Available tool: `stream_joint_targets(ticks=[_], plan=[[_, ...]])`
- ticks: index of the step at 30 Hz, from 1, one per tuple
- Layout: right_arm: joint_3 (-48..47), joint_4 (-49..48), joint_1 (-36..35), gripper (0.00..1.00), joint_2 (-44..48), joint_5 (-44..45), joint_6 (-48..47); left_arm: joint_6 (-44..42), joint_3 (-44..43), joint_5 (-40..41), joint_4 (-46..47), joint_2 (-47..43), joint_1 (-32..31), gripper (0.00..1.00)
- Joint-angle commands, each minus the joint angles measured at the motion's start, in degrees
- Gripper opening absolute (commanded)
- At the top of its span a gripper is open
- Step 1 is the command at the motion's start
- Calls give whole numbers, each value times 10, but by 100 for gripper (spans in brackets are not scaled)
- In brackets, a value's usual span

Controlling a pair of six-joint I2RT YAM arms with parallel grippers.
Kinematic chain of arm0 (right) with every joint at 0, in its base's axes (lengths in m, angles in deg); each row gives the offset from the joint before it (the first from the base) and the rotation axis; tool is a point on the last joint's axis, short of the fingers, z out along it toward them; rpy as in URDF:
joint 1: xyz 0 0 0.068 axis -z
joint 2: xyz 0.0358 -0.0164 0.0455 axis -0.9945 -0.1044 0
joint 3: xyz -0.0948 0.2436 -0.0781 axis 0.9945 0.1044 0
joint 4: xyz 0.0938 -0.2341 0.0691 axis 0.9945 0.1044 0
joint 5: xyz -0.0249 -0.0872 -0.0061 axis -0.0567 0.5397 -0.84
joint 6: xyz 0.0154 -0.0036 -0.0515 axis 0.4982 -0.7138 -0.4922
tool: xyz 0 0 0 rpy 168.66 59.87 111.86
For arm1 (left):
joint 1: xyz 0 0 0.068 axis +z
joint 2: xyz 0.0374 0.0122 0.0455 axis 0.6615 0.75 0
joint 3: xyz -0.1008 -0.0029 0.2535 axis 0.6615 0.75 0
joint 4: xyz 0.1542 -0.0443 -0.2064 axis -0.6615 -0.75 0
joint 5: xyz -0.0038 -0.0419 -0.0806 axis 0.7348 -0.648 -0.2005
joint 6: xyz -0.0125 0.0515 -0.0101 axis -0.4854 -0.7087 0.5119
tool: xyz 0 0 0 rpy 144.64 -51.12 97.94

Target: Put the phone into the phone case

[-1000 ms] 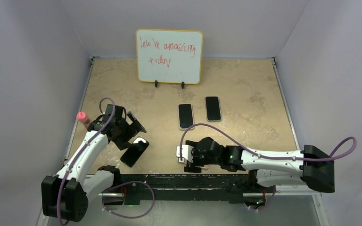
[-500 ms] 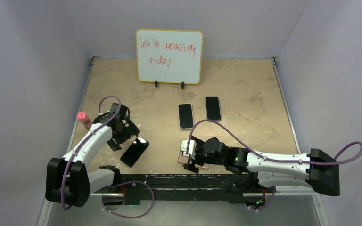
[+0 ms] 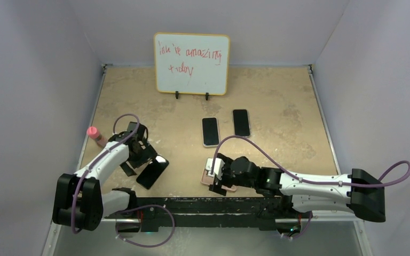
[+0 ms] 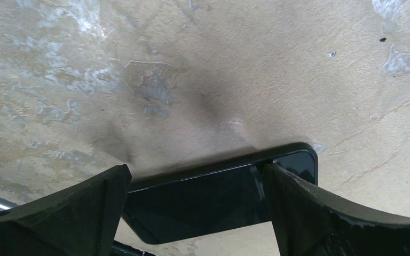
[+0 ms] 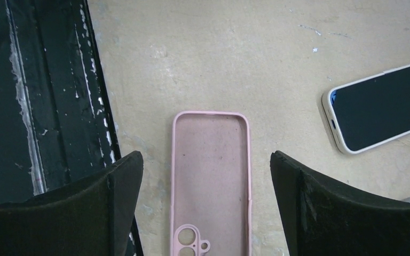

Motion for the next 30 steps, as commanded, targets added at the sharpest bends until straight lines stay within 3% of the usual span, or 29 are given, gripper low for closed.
stream_joint_targets(ticks=[1,5,12,20,30], plan=[[-10,22,-2,89,-4,20,-36,11,15,-30,25,-1,2,100],[-49,72,-1,90,-44,52,-81,20,31,-53,33,-8,2,99],[-84,144,-2,90,-99,26,-104,33,45,-110,32,-25,2,98],[-106,170,-2,84,-146,42,-103,52,58,-172,30,-61,0,96],[-103,157,-2,86,-164,75,-98,77,65,-192,27,-88,-29,97]])
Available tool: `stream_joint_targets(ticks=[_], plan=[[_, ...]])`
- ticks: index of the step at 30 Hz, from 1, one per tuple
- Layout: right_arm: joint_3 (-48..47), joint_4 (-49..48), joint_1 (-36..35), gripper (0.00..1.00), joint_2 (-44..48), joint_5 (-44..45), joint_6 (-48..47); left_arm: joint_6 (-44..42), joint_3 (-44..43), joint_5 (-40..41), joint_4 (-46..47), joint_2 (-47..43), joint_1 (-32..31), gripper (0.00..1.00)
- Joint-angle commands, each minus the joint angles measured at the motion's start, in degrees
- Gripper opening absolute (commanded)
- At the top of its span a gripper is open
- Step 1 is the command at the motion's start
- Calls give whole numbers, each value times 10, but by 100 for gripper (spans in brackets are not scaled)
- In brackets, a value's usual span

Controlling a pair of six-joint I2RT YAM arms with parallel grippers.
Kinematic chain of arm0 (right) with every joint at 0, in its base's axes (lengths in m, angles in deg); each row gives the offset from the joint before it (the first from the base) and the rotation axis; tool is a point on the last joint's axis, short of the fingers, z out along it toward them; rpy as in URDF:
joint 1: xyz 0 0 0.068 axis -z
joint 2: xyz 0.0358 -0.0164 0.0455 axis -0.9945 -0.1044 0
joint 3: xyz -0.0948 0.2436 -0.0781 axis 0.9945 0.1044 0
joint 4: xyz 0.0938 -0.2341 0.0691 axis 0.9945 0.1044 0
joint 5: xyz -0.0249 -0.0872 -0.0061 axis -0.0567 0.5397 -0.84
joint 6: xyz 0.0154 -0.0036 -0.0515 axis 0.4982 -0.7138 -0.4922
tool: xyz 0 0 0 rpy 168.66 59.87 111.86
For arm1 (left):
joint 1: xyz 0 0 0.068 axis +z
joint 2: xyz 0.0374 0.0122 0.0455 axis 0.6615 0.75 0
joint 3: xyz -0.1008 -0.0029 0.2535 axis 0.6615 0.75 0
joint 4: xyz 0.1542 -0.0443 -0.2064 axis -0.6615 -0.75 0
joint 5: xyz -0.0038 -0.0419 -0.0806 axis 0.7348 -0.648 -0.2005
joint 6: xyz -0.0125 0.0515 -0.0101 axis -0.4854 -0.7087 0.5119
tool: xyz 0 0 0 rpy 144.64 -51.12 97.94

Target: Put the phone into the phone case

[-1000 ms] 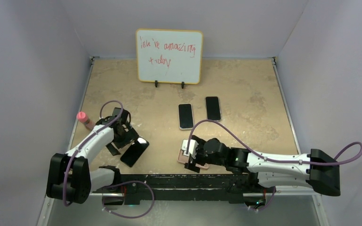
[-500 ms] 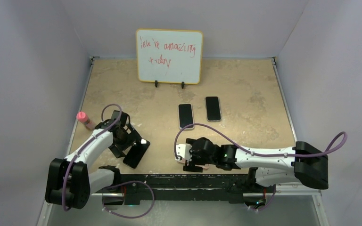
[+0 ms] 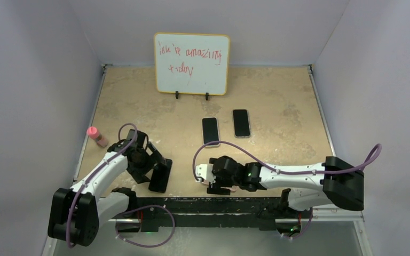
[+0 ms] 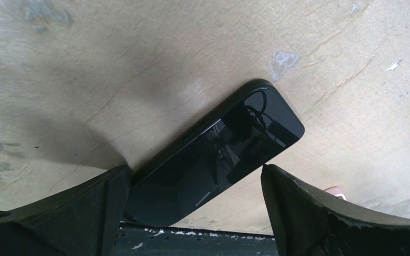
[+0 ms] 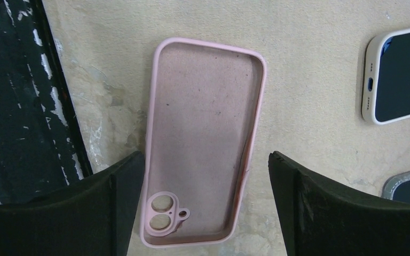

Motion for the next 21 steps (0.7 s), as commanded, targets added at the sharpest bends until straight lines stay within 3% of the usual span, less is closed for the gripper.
stream_joint_targets(ticks=[1,16,21], plan=[[-13,-5,-2,85,-9,39,-6,25,5,-23,1,-17,-11,97],[-3,-16,2,82,7,90,-56,54,10,-26,-23,-40,-59,98],[-9,14,2,87,14,96,-61,73,10,-26,-28,-46,-93,98]])
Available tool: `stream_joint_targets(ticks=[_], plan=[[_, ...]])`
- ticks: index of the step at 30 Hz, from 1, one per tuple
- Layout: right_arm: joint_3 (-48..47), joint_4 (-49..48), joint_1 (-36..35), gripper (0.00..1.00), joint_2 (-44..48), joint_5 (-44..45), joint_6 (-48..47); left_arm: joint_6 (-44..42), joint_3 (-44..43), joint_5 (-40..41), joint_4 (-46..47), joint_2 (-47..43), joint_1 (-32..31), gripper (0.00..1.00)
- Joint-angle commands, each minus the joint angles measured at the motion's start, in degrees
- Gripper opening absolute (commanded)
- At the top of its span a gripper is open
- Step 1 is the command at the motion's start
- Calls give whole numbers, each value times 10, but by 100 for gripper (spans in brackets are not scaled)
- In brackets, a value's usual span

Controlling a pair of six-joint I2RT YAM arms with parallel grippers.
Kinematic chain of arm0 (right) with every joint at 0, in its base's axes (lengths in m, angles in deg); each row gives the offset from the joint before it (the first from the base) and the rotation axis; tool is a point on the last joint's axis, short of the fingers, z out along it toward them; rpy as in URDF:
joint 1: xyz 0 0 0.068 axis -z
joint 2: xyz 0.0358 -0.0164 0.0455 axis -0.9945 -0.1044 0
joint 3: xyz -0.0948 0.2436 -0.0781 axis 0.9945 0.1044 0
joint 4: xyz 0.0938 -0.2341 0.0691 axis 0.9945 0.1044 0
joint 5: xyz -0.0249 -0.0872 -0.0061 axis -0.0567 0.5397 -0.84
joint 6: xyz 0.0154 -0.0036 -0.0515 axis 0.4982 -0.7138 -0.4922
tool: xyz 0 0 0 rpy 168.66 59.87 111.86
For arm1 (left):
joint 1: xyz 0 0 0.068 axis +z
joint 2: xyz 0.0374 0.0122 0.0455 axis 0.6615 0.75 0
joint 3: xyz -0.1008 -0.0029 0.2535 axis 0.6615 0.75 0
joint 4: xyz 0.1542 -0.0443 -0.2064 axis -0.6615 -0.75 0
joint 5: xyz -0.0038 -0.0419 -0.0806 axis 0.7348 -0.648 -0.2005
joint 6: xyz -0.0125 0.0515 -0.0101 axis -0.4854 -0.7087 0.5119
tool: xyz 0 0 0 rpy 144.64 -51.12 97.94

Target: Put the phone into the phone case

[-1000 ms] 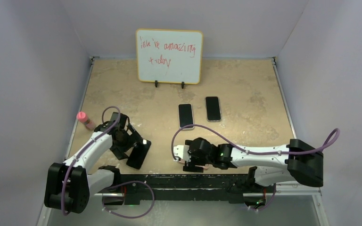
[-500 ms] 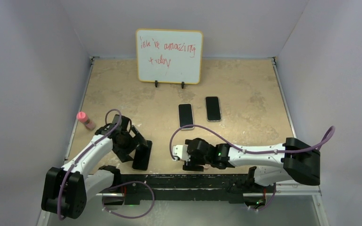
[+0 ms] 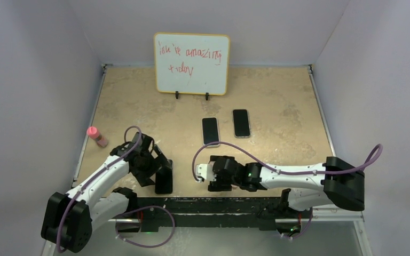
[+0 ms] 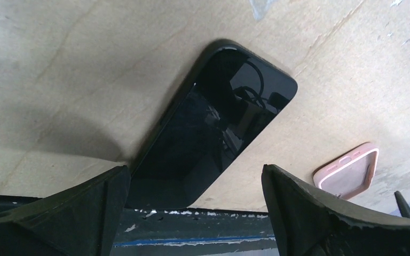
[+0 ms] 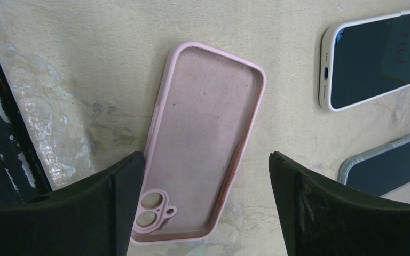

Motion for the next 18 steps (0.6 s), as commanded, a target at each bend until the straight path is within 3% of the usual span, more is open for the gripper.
stream_joint_targets(ticks=[1,13,18], plan=[[-11,26,2,88,15,33,-18,35,6,-11,-11,-10,-26,99],[-16,77,36,87,31,66,-28,80,24,-39,4,-38,-49,99],[-34,62,40,86,59,27,12,102,25,-50,24,-35,-64,99]])
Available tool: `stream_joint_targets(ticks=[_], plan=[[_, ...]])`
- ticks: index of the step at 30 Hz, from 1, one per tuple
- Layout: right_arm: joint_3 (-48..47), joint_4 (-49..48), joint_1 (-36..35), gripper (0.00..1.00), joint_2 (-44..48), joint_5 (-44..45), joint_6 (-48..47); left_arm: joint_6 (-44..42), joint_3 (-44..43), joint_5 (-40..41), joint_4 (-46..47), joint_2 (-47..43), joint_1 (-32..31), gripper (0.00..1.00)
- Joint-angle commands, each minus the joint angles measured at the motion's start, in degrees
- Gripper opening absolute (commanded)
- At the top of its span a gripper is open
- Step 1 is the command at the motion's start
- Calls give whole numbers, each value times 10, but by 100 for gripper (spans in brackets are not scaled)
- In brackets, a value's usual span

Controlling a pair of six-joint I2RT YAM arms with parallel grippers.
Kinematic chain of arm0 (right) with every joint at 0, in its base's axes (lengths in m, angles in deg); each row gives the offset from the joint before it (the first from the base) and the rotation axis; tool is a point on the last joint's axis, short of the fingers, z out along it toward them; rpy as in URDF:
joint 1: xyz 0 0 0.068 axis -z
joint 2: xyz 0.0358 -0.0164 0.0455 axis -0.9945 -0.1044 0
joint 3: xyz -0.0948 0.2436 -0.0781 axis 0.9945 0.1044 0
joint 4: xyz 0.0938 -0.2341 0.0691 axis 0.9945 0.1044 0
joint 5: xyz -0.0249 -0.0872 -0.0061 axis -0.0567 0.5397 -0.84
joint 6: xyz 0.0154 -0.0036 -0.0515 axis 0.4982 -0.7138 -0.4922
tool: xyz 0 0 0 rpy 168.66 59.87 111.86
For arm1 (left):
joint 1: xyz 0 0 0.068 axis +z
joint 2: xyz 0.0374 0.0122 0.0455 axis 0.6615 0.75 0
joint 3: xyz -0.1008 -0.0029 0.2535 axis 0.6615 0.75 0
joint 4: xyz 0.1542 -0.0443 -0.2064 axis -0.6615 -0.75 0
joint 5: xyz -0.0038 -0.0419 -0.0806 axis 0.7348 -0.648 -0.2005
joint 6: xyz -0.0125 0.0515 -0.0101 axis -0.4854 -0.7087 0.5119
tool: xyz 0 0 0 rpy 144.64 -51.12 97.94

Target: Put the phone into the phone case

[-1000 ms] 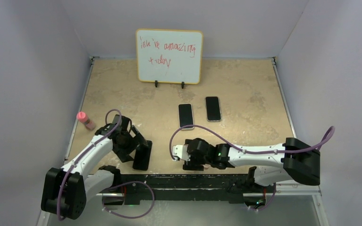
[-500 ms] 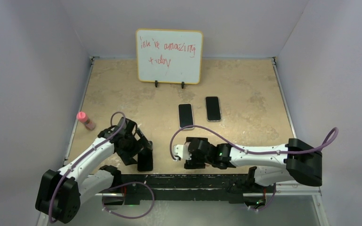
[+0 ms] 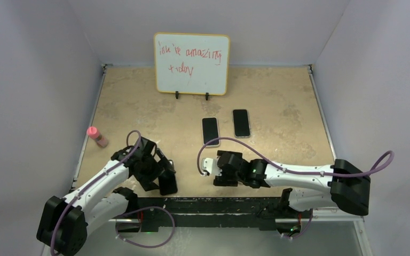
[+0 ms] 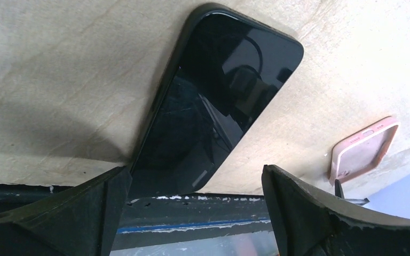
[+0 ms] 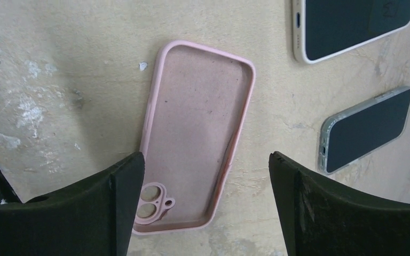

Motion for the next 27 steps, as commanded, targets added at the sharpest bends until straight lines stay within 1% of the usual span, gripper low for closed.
stream_joint_targets(ticks=[1,4,7,14,19,22,27], plan=[[-37,-5,5,86,35,-24,45,40,0,-23,27,-1,-16,99],[-45,-26,4,86,39,-51,114,54,-5,-26,52,7,-30,99],[-52,-36,4,86,32,-47,179,65,-12,-22,67,28,-47,99],[-65,-41,4,85,22,15,347,104,-27,-9,133,78,-96,97],[-66,-36,5,85,32,59,433,128,-48,13,170,106,-134,97],[-68,-22,5,85,37,92,495,133,-55,26,193,124,-144,97],[-76,23,5,85,44,132,585,130,-48,23,266,137,-148,97]])
